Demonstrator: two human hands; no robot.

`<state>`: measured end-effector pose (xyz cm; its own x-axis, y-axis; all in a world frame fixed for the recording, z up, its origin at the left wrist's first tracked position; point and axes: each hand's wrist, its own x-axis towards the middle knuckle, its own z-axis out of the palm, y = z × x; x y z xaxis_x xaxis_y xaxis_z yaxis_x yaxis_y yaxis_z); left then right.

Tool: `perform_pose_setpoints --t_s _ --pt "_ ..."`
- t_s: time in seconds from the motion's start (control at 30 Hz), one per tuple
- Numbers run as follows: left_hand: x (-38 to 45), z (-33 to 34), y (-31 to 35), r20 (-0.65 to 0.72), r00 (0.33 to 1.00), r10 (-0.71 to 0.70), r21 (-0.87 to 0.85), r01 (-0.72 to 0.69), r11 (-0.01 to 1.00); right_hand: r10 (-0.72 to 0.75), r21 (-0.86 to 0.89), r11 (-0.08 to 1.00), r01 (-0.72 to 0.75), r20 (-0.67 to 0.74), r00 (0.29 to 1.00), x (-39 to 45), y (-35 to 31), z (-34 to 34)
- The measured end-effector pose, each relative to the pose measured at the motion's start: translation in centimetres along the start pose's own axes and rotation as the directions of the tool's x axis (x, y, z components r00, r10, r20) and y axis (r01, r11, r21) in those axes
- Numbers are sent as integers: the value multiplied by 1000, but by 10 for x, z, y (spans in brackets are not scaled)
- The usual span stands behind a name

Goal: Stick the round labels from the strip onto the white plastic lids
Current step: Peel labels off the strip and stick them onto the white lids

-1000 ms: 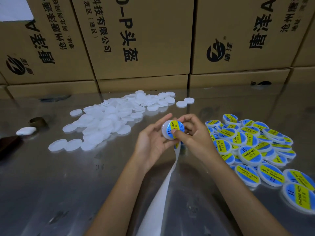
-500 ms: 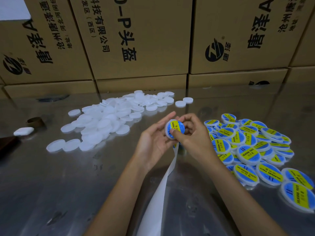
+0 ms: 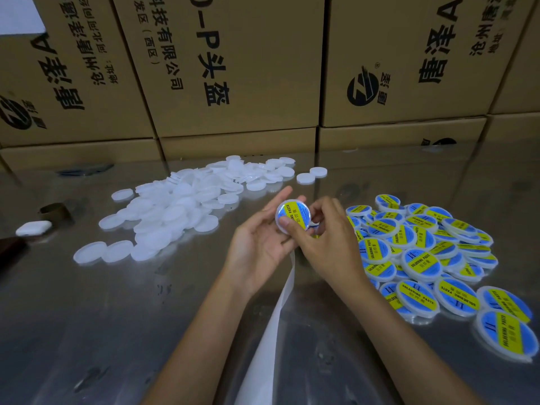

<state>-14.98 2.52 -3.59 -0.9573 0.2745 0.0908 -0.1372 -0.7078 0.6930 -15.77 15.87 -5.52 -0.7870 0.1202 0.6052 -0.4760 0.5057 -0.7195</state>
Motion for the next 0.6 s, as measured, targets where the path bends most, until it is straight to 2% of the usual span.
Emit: perform_pose_setpoints --t_s 0.23,0.3,0.43,0.6 --pt "2 -3 -4 23 999 -36 43 35 998 -59 20 998 62 -107 992 4 3 -3" --pt "3 -5 -5 28 999 -32 35 31 999 -47 -2 999 47 -89 995 4 5 -3" --pt "3 -4 -6 35 998 -56 29 55 998 -9 -186 982 3 -35 999 0 5 -3" --pt "3 -5 -4 65 993 -94 27 92 995 -71 -178 982 63 -38 997 1 4 -6"
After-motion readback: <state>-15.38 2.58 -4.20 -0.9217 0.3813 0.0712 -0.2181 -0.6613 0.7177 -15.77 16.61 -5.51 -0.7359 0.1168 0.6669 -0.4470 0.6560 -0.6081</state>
